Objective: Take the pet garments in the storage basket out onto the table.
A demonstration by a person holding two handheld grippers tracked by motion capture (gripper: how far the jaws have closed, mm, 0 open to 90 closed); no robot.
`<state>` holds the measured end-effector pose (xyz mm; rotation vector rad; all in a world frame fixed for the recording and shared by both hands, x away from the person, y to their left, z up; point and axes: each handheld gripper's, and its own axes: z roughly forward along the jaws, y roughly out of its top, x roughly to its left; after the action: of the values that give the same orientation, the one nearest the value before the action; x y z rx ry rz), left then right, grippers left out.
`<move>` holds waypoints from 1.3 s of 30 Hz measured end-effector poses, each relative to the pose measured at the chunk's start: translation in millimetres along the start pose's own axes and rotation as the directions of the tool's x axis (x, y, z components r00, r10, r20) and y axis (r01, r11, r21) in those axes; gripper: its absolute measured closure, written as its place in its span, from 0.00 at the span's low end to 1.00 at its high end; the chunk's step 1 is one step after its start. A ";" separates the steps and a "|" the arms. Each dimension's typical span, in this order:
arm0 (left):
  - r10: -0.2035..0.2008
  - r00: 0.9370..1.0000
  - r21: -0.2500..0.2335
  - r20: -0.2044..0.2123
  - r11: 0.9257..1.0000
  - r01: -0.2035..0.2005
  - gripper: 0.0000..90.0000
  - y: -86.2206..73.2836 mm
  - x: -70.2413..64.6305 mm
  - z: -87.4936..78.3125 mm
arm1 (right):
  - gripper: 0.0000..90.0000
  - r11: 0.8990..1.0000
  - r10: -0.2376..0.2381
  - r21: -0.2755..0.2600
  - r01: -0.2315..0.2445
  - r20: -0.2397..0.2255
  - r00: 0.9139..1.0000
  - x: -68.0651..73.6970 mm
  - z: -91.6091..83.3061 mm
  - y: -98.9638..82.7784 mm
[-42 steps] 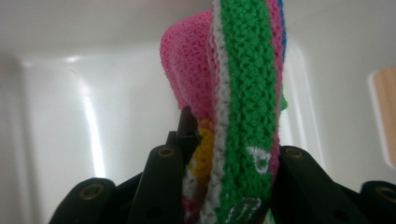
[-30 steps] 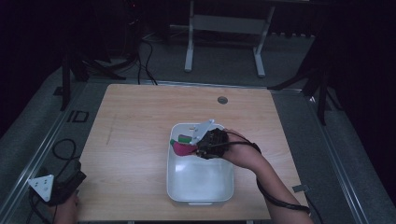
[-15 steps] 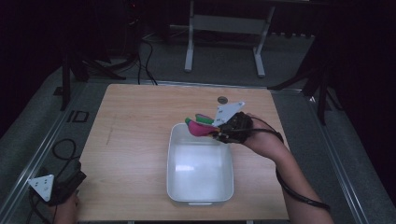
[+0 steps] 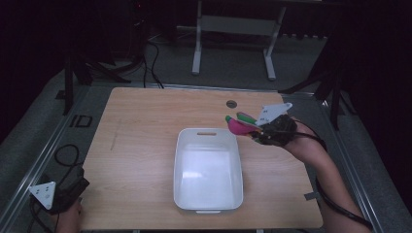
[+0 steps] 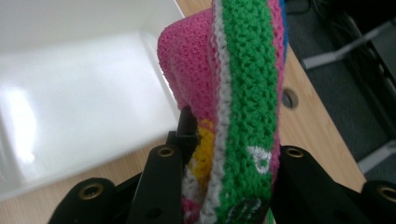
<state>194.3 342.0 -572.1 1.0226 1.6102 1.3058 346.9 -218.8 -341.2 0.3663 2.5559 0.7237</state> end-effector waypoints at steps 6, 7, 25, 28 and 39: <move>0.007 1.000 0.000 -0.010 1.000 -0.007 0.01 0.0 -0.9 0.2 | 0.80 0.999 0.049 0.023 -0.049 0.016 0.999 -9.4 -4.5 -26.3; 0.007 1.000 0.000 -0.010 1.000 -0.007 0.01 0.0 -0.9 0.2 | 0.80 0.999 0.049 0.023 -0.049 0.016 0.999 -9.4 -4.5 -26.3; 0.010 1.000 -0.001 -0.006 1.000 -0.010 0.01 -0.1 -1.0 0.1 | 0.80 0.987 0.118 0.107 -0.120 0.024 0.993 -14.7 43.8 -92.6; 0.015 1.000 -0.001 -0.003 1.000 -0.015 0.01 -0.1 -1.0 0.0 | 0.80 0.982 0.139 0.125 -0.139 0.010 0.990 -13.5 58.1 -102.6; 0.020 1.000 -0.001 -0.003 1.000 -0.020 0.01 -0.2 -1.6 -0.3 | 0.79 0.968 0.169 0.197 -0.158 -0.042 0.985 1.9 111.5 -133.2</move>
<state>194.6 340.3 -572.1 1.0383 1.6052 1.3224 383.3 -280.5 -499.4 0.6347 2.6826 0.5501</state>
